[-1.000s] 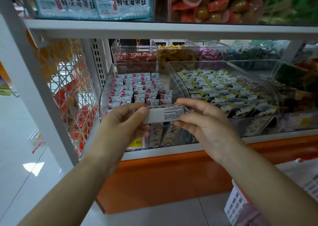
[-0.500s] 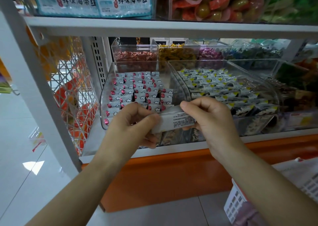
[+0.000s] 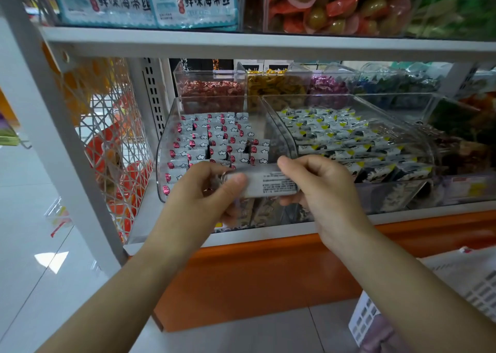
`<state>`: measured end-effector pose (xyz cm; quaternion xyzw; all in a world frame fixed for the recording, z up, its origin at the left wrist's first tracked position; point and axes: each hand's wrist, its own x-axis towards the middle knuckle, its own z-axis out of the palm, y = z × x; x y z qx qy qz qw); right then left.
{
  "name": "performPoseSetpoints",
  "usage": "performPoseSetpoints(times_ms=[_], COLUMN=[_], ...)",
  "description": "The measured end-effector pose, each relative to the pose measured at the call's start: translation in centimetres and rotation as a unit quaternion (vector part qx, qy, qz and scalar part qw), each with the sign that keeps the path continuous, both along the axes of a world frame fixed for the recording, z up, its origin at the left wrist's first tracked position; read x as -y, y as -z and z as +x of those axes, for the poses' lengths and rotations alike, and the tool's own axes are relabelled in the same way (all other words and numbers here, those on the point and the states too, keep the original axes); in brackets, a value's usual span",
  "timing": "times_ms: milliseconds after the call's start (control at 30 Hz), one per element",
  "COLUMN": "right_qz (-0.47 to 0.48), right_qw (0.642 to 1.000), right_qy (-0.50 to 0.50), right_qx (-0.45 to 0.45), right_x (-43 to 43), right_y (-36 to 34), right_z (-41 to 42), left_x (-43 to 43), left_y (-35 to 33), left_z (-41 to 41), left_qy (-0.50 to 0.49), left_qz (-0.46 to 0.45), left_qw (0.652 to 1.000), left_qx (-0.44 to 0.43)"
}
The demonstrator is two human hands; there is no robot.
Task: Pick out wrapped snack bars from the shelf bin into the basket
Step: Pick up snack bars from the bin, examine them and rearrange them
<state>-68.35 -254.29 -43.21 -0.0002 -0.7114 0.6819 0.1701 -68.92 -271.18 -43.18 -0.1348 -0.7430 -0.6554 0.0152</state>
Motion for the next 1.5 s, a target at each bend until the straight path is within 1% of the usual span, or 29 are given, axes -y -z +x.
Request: performPoseSetpoints(times_ms=[67, 133, 200, 267, 300, 400, 467, 500, 533, 567, 600, 633, 667, 733, 800, 900, 1000, 1067, 1167, 1233, 1400, 1500], right_qz=[-0.016, -0.032, 0.015, 0.062, 0.064, 0.003, -0.049, -0.073, -0.094, -0.109, -0.116, -0.114, -0.103, -0.068, -0.021, 0.061, 0.194, 0.283, 0.400, 0.430, 0.450, 0.495], right_qw=[1.000, 0.999, 0.996, 0.993, 0.993, 0.997, 0.997, 0.996, 0.995, 0.994, 0.993, 0.993, 0.994, 0.996, 0.998, 0.995, 0.978, 0.957, 0.911, 0.895, 0.884, 0.858], right_qy=[0.003, -0.040, -0.089, -0.100, -0.093, -0.072, -0.055, -0.044, -0.033, -0.022, -0.011, -0.001, 0.008, 0.020, 0.031, 0.034, 0.030, 0.010, -0.025, -0.044, -0.053, -0.084], right_qx=[-0.002, -0.006, -0.019, -0.032, -0.035, -0.019, -0.012, -0.011, -0.012, -0.015, -0.022, -0.031, -0.040, -0.047, -0.050, -0.072, -0.064, -0.070, -0.099, -0.104, -0.115, -0.105], right_x=[0.1, 0.3, 0.4, 0.6, 0.6, 0.4, 0.2, 0.1, 0.0, 0.0, -0.1, 0.0, 0.1, 0.5, 1.2, 2.2, 3.5, 4.3, 5.1, 5.6, 6.1, 6.5], right_y=[0.2, 0.4, 0.7, 0.9, 0.9, 0.6, 0.3, 0.1, -0.2, -0.6, -1.0, -1.4, -1.9, -2.7, -3.3, -3.9, -4.3, -4.4, -4.2, -4.4, -5.7, -4.7], right_z=[-0.2, -0.2, -0.2, -0.5, -0.8, -1.9, -2.7, -3.0, -3.4, -3.8, -4.3, -4.8, -5.3, -6.7, -8.4, -11.3, -14.0, -15.2, -16.2, -16.6, -17.8, -18.2], left_x=[0.0, 0.0, 0.1, 0.1, 0.1, 0.1, 0.1, 0.2, 0.3, 0.5, 0.5, 0.5, 0.5, 0.4, 0.4, 0.3, 0.3, 0.3, 0.6, 0.7, 0.8, 0.8], left_y=[0.1, 0.2, 0.0, -0.1, -0.2, -0.9, -1.2, -1.2, -1.1, -1.0, -0.8, -0.6, -0.2, 0.4, 0.7, 0.7, 0.5, 0.4, 0.4, 0.4, 0.4, 0.1], left_z=[-0.1, -0.4, -0.7, -1.1, -1.3, -2.1, -3.0, -3.7, -4.5, -5.2, -5.9, -6.5, -7.2, -8.3, -9.2, -9.9, -9.8, -9.3, -8.5, -8.2, -7.9, -7.6], left_qy=[0.001, -0.001, -0.001, -0.007, -0.009, -0.004, -0.039, -0.078, -0.123, -0.160, -0.176, -0.171, -0.154, -0.111, -0.084, -0.068, -0.069, -0.067, -0.054, -0.054, -0.051, -0.052], left_qz=[-0.028, 0.003, 0.059, 0.071, 0.066, 0.026, -0.031, -0.078, -0.143, -0.218, -0.288, -0.353, -0.412, -0.506, -0.553, -0.571, -0.583, -0.588, -0.605, -0.612, -0.612, -0.614], left_qw=[1.000, 1.000, 0.997, 0.996, 0.996, 0.998, 0.998, 0.994, 0.979, 0.954, 0.925, 0.898, 0.876, 0.841, 0.823, 0.814, 0.806, 0.802, 0.789, 0.783, 0.783, 0.781], left_qx=[-0.014, 0.005, 0.039, 0.054, 0.058, 0.064, 0.028, -0.015, -0.074, -0.132, -0.176, -0.200, -0.200, -0.153, -0.103, -0.077, -0.076, -0.084, -0.094, -0.101, -0.094, -0.098])
